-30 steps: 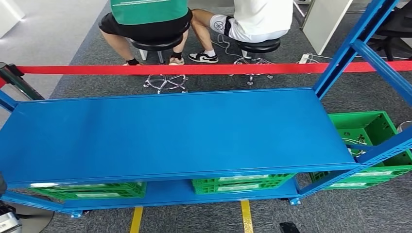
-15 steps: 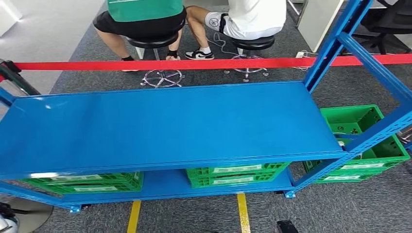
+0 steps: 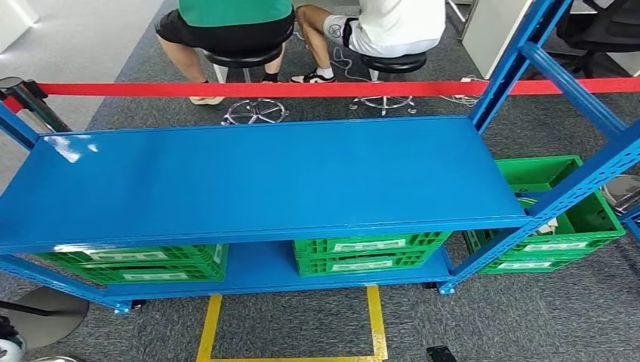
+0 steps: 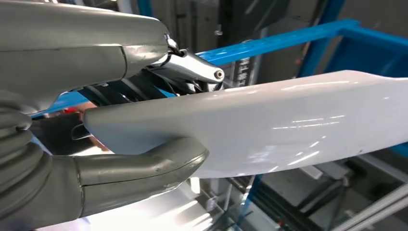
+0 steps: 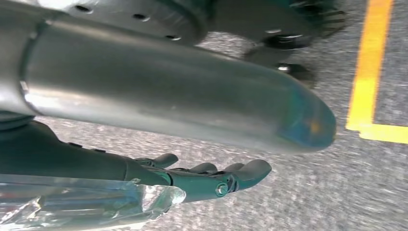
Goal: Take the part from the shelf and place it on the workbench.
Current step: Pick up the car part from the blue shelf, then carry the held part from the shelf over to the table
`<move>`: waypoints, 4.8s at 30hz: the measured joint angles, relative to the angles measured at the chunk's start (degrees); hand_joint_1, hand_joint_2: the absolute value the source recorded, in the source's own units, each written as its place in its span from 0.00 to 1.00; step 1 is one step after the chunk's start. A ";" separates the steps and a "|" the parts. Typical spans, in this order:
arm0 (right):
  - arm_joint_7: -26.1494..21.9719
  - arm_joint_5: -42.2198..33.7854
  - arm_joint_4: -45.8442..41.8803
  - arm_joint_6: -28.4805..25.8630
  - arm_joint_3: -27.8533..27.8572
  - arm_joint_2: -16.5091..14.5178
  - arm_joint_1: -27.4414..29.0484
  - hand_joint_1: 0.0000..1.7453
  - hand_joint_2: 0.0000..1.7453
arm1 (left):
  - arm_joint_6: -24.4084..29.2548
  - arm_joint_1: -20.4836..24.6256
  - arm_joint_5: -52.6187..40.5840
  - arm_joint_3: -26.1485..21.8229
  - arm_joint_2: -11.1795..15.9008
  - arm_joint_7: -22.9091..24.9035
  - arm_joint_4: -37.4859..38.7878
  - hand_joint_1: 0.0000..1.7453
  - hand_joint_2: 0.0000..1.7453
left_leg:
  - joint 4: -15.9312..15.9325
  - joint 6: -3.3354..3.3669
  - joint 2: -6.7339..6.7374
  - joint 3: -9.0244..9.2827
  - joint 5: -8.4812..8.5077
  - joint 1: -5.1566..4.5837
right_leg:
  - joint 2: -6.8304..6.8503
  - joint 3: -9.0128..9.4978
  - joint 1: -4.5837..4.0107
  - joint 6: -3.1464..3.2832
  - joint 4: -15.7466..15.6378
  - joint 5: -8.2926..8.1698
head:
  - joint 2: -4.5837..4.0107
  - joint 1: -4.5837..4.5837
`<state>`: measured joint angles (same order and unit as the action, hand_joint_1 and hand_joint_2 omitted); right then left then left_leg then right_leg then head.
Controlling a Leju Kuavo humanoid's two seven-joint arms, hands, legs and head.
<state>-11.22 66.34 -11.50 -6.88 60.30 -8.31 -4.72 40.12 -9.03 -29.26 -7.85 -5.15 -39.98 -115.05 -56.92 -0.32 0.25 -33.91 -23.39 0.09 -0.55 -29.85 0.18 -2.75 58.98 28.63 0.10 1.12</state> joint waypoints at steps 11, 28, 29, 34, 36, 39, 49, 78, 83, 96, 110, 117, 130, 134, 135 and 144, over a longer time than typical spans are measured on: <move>-0.35 0.13 0.00 0.13 0.02 -0.06 -0.14 0.00 0.00 | 0.03 -0.04 -1.18 -0.68 -0.79 0.00 -0.91 1.00 1.00 | -13.56 -1.76 -0.18 -3.35 -7.86 0.16 | 0.26 -4.63 -0.06 2.85 -0.61 -4.31 | 0.01 -0.30; 0.28 1.11 0.02 0.48 0.02 -1.59 0.29 0.00 0.00 | 0.03 -1.96 1.13 -2.79 -1.09 0.00 -1.85 1.00 1.00 | 1.58 0.79 -0.02 1.15 -0.13 -0.03 | 0.22 -2.76 0.03 -0.11 5.09 0.23 | 0.01 0.12; 0.29 1.13 0.02 0.48 0.02 -1.69 0.15 0.00 0.00 | 0.03 -2.02 1.15 -2.82 -1.02 0.00 -1.86 1.00 1.00 | 1.55 0.51 -0.02 0.91 0.18 -0.07 | 0.16 -0.21 -0.03 0.09 1.28 -0.27 | 0.01 0.06; 0.40 1.15 0.05 0.47 0.03 -2.09 0.10 0.00 0.00 | 0.03 -2.14 1.16 -2.86 -0.69 0.00 -1.96 1.00 1.00 | 0.97 -0.95 -0.07 -0.06 0.79 -0.04 | 0.05 0.85 -0.10 1.62 -2.33 -0.99 | -0.01 0.07; 0.44 1.17 0.06 0.48 0.04 -2.17 0.00 0.00 0.00 | 0.03 -2.20 1.18 -2.86 -0.56 0.00 -1.99 1.00 1.00 | -3.36 -1.56 -0.16 -1.91 -3.04 0.05 | 0.19 -0.06 0.13 2.38 -2.48 -1.95 | 0.00 -0.06; 0.45 1.18 0.07 0.50 0.04 -2.22 -0.02 0.00 0.00 | 0.03 -2.34 1.25 -2.86 -0.35 0.00 -1.99 1.00 1.00 | -14.06 -2.11 -0.18 -5.41 -9.14 0.12 | 0.32 -1.75 0.04 2.67 -2.39 -3.23 | 0.00 -0.21; 1.97 1.07 0.05 0.57 0.14 -2.25 0.17 0.00 0.00 | 0.03 -2.97 2.23 -2.89 -0.08 0.00 -2.15 1.00 1.00 | 1.93 -0.17 -0.46 5.40 -3.67 -0.02 | 0.12 -5.50 -0.09 0.29 -1.52 -6.10 | 0.00 -0.20; 2.10 1.67 0.04 1.51 0.81 -2.36 -0.14 0.00 0.00 | 0.03 -2.81 4.21 -2.79 1.77 0.00 -2.32 1.00 1.00 | 1.76 -0.97 0.39 5.46 -4.07 0.08 | 1.12 -3.46 -0.72 1.46 -1.88 -4.61 | -0.01 -0.51; 2.23 1.98 0.05 1.50 0.79 -2.38 -0.04 0.00 0.00 | 0.03 -2.88 4.77 -2.86 1.76 0.00 -2.34 1.00 1.00 | 1.87 1.02 -0.96 4.23 -2.81 0.13 | 0.91 -7.92 -0.49 0.23 7.89 1.81 | -0.01 -0.19; -3.88 -6.67 -0.05 -1.31 4.65 -3.48 -1.42 0.00 0.00 | 0.04 -2.86 4.76 -2.83 1.51 0.00 -2.34 1.00 1.00 | -0.34 -1.37 -5.31 0.53 -1.99 0.08 | -2.36 -0.13 -0.14 2.52 -2.63 -2.09 | -0.01 -0.58; -14.15 -6.48 -0.44 -1.51 5.11 -5.42 -4.44 0.00 0.00 | 0.05 -3.50 5.17 -3.23 -0.58 0.00 -2.33 1.00 1.00 | 1.55 -0.42 2.57 2.13 -1.26 -0.03 | 7.43 -0.68 -0.76 1.13 -1.81 -1.44 | -0.01 -1.01; -18.20 -8.10 -1.61 -6.83 5.06 -6.33 -4.71 0.00 0.00 | 0.05 -4.11 5.59 -4.21 -2.11 0.00 -2.36 1.00 1.00 | 1.62 0.90 -1.68 1.37 -0.53 0.16 | 0.62 -8.34 -0.30 0.43 14.94 5.85 | -0.01 -0.62; -21.64 -11.81 -2.46 -11.96 4.60 -7.33 -6.00 0.00 0.00 | 0.05 -3.89 6.01 -4.51 -3.09 0.00 -2.31 1.00 1.00 | -12.14 -2.15 -1.08 -6.28 -6.90 0.29 | 0.23 -1.32 0.20 2.68 -1.40 -1.83 | -0.02 -1.22; -27.26 -14.51 -3.62 -10.59 4.57 -8.51 -6.08 0.00 0.00 | 0.05 -4.46 5.96 -4.70 -3.30 0.00 -2.29 1.00 1.00 | -12.21 -2.04 -0.85 -5.48 -4.97 0.29 | 2.00 -1.46 0.03 2.77 -1.39 -1.86 | -0.02 -1.22; -27.47 -14.58 -3.80 -10.73 4.51 -8.68 -6.12 0.00 0.00 | 0.05 -4.46 5.96 -4.70 -3.31 0.00 -2.28 1.00 1.00 | -10.56 -1.97 -0.79 -4.52 -4.03 0.29 | 2.17 -1.43 0.01 2.77 -1.39 -1.86 | -0.02 -1.21; -23.67 -16.31 -4.26 -15.88 3.71 -8.39 -6.31 0.00 0.00 | -0.01 -3.08 5.59 -4.07 -3.42 0.00 -1.68 1.00 1.00 | 1.02 -0.29 0.79 1.39 -1.25 0.01 | 2.12 -3.89 -0.53 1.21 3.57 1.07 | -0.01 -0.95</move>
<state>-34.88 50.03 -15.76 -22.76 64.01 -16.70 -11.03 40.11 -12.11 -23.67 -11.91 -8.57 -39.98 -116.73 -55.90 -0.61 1.03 -32.52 -24.64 0.10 1.57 -33.74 -0.34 -1.54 62.54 29.70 0.10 0.17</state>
